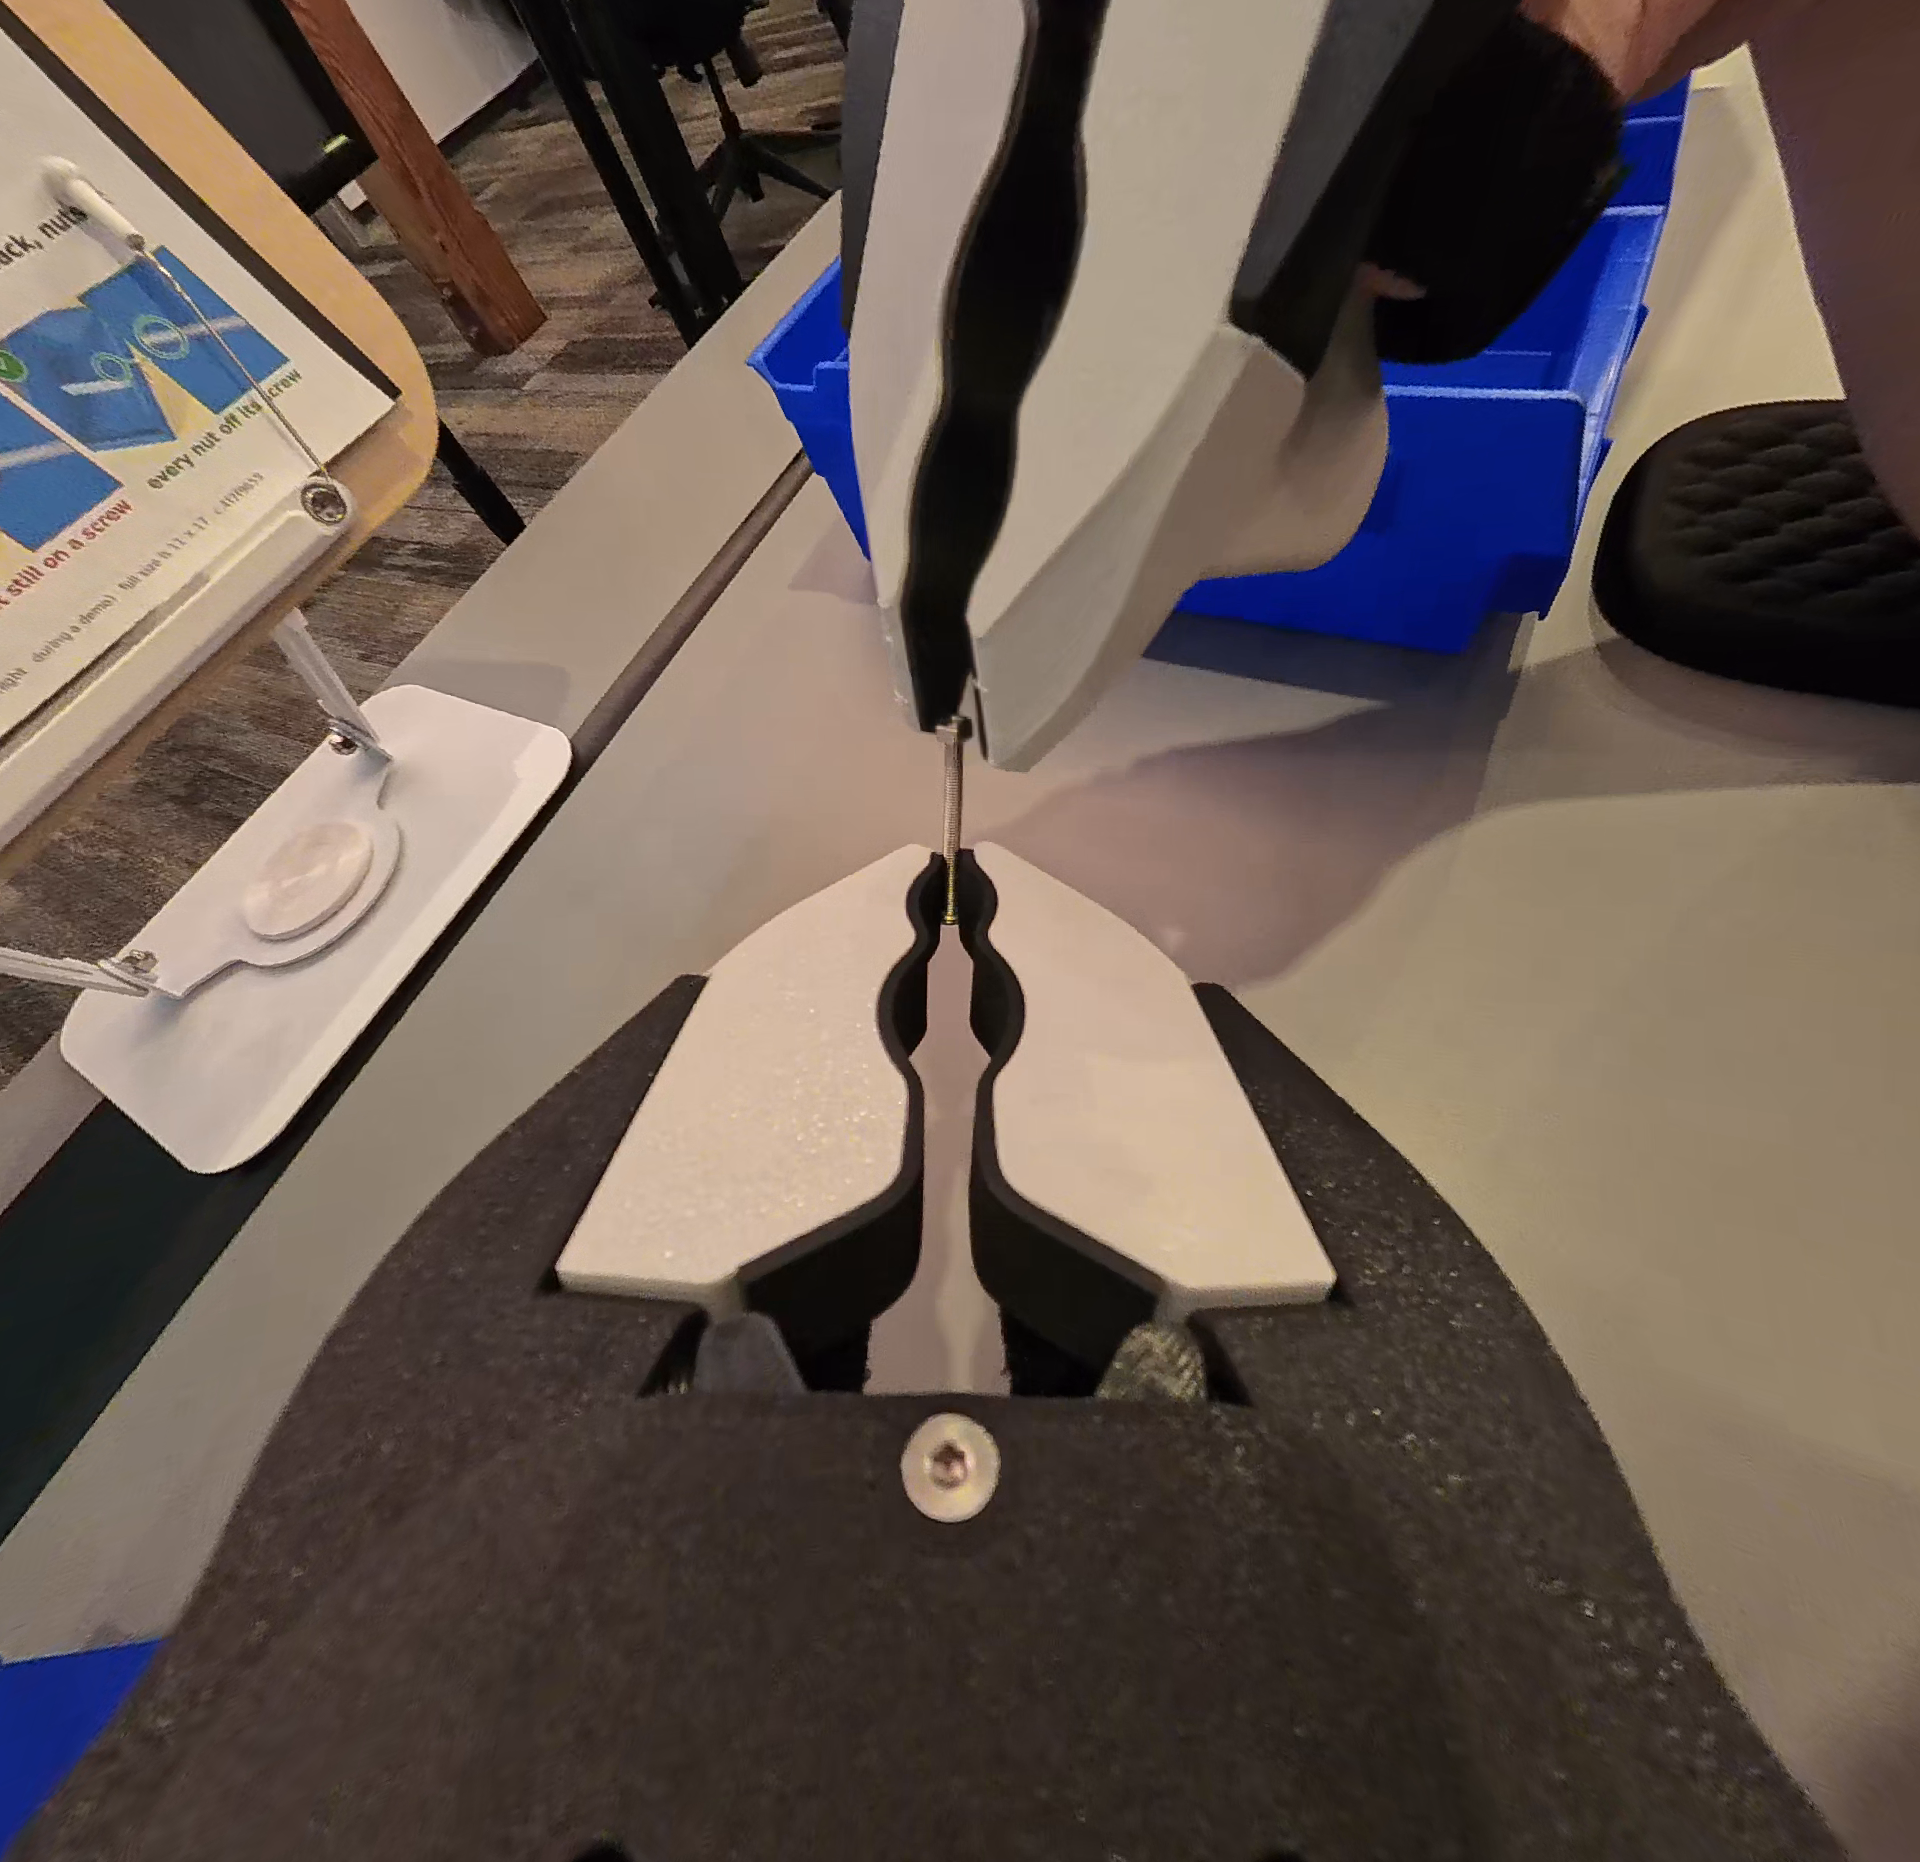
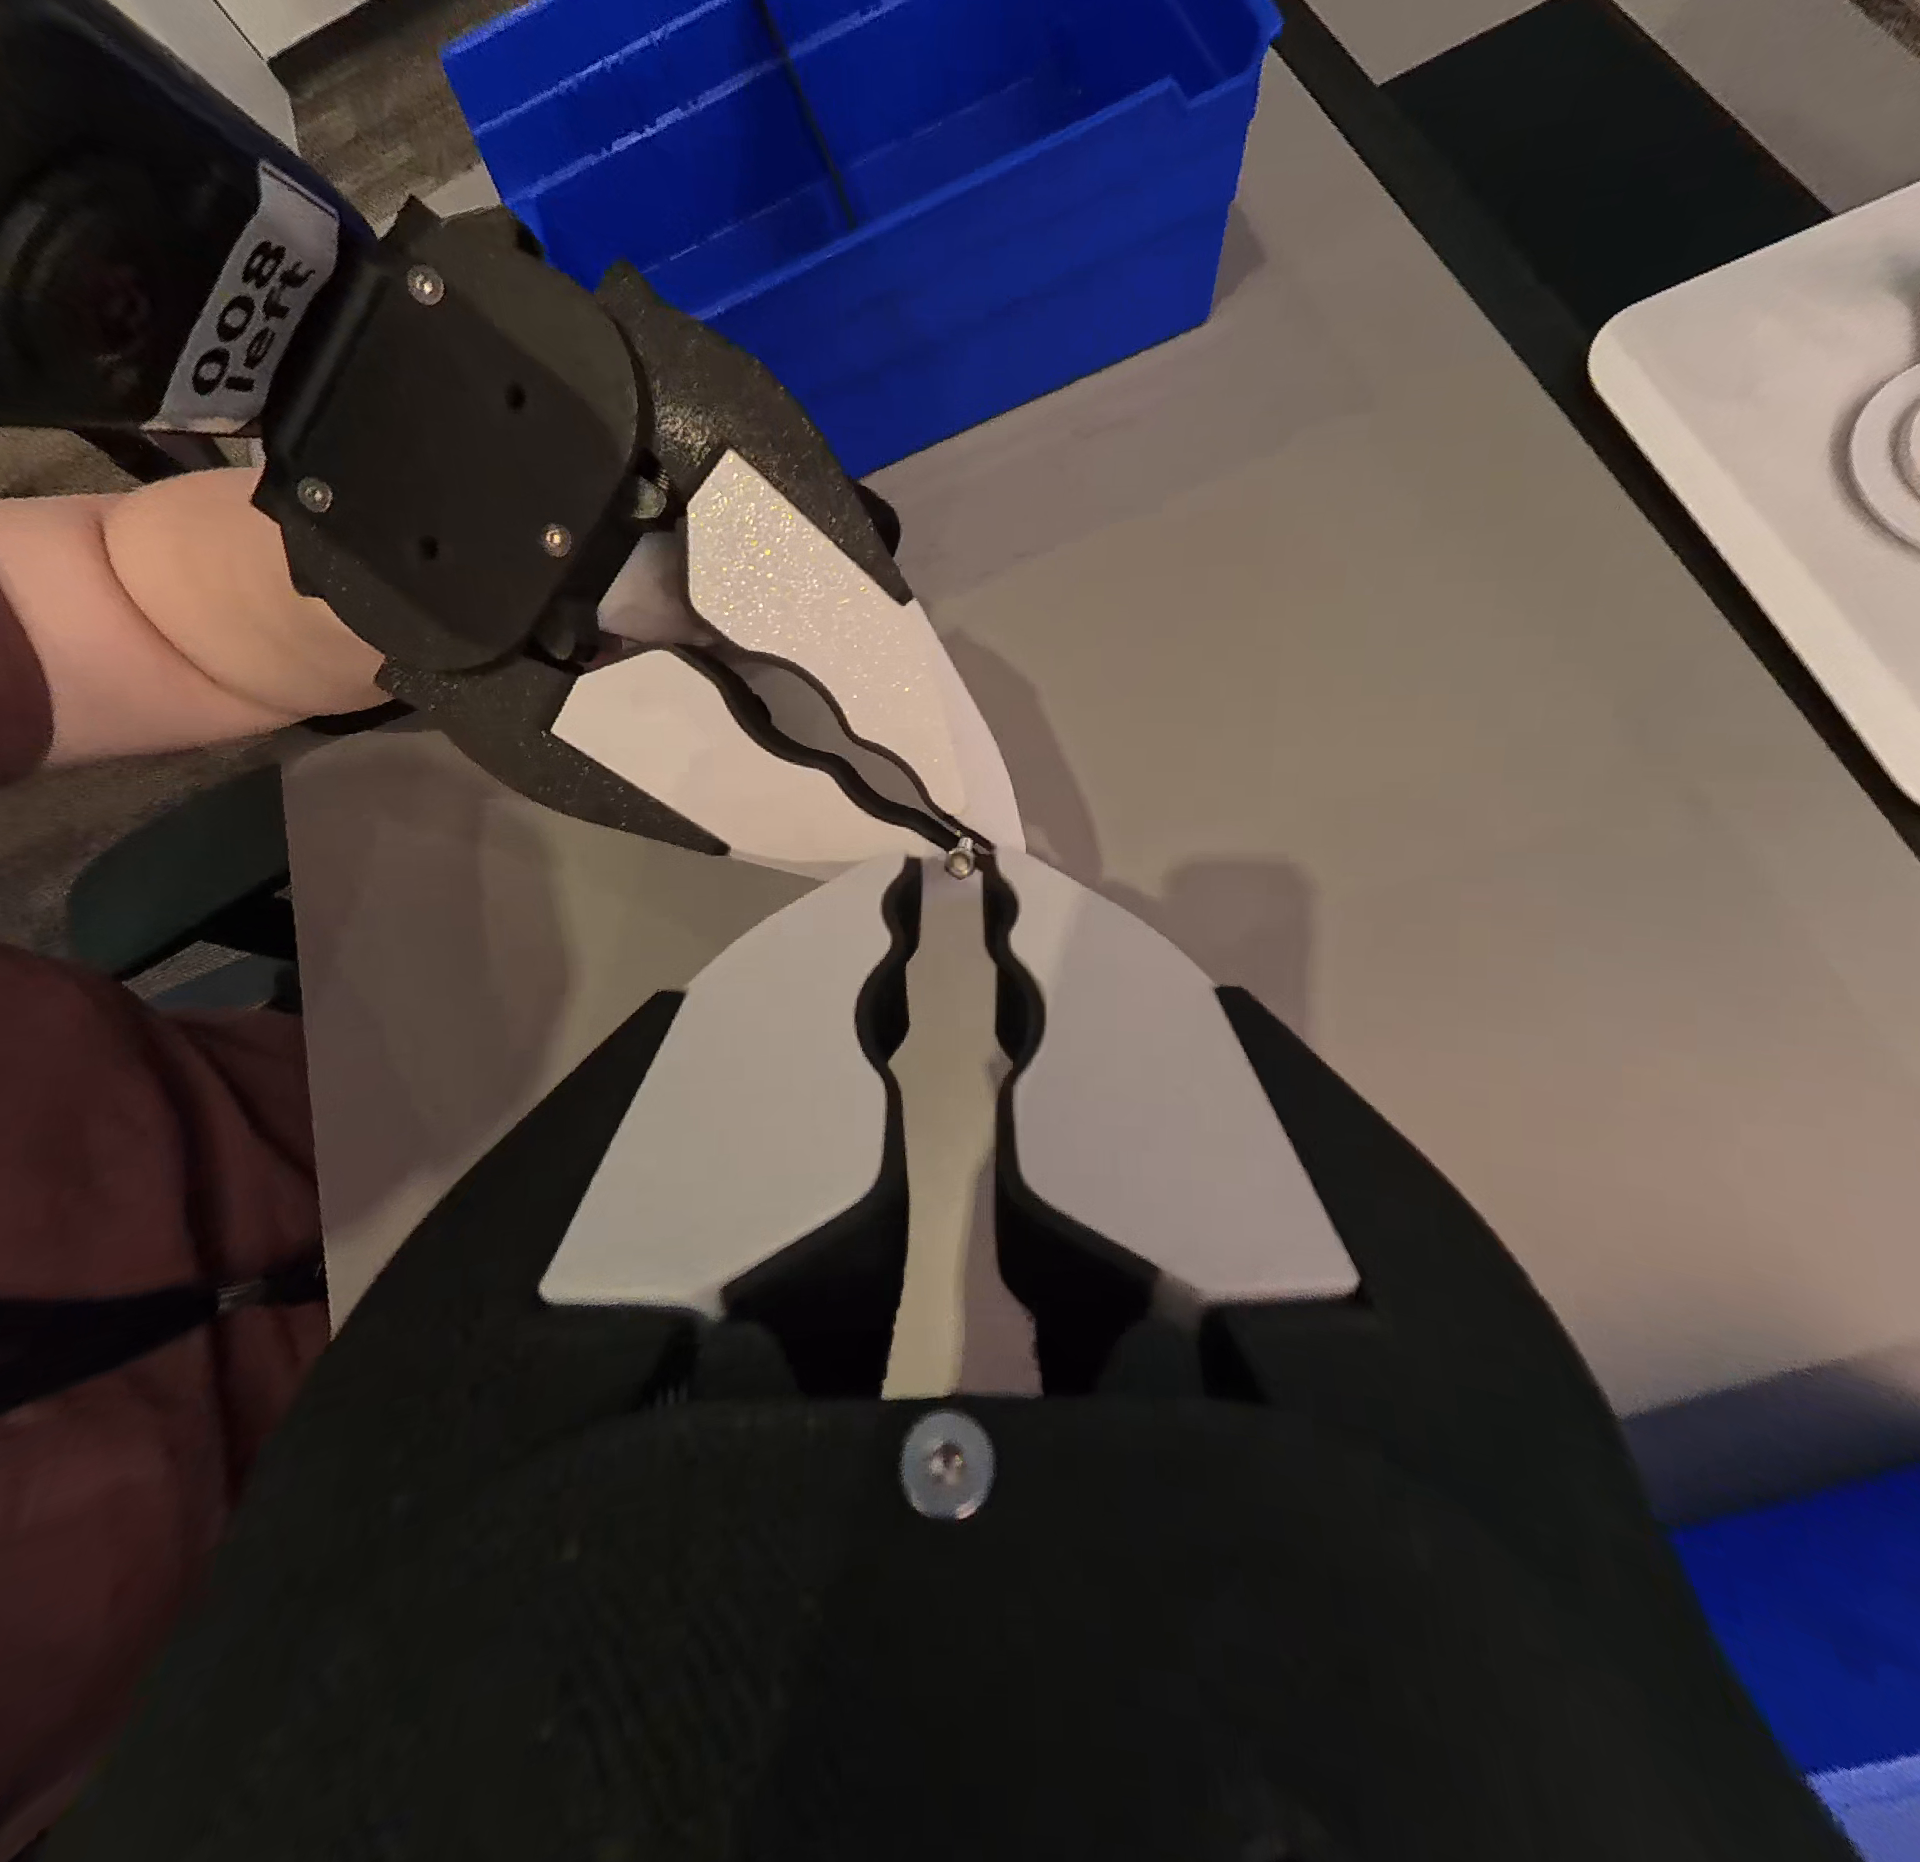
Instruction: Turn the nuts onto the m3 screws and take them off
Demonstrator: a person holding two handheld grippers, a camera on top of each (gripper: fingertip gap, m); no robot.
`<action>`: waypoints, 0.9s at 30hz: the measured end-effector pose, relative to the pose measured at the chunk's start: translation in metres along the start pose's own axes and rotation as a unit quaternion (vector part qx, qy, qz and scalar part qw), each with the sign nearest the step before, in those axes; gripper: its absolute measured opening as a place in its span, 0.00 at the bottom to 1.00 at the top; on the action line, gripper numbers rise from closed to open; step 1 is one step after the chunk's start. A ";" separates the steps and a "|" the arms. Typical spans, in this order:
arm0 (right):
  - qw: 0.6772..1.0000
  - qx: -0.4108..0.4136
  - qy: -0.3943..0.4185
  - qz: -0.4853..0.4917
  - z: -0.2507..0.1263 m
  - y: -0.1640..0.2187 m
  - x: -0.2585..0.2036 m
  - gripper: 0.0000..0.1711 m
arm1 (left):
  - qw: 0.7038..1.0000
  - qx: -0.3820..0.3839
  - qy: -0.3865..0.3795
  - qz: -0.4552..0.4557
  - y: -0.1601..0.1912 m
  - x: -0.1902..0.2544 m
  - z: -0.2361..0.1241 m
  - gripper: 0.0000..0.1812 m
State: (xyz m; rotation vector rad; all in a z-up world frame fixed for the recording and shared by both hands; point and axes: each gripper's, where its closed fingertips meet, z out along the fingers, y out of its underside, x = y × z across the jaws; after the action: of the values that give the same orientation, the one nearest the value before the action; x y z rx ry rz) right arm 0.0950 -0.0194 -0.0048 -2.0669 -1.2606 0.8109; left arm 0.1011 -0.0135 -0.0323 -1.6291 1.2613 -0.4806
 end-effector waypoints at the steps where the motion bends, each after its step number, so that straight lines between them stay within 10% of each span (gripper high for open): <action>1: 1.000 0.001 0.006 -0.007 0.000 -0.001 0.001 0.09 | 1.000 0.002 0.001 -0.002 -0.001 0.000 -0.001 0.01; 9: 0.987 0.092 0.026 -0.131 -0.021 -0.028 -0.008 0.24 | 0.990 0.115 0.054 -0.066 -0.034 0.001 -0.022 0.01; 15: 0.936 0.265 -0.124 -0.196 -0.048 -0.062 -0.064 0.40 | 0.961 0.211 0.136 -0.112 -0.068 0.012 -0.052 0.01; 27: 0.909 0.309 -0.186 -0.210 -0.034 -0.071 -0.099 0.50 | 0.955 0.244 0.131 -0.110 -0.084 0.011 -0.071 0.01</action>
State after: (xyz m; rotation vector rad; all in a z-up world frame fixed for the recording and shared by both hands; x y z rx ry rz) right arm 0.0442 -0.0875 0.0887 -1.1194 -1.3471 1.2350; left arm 0.0928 -0.0574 0.0685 -1.3106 1.0412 -1.0857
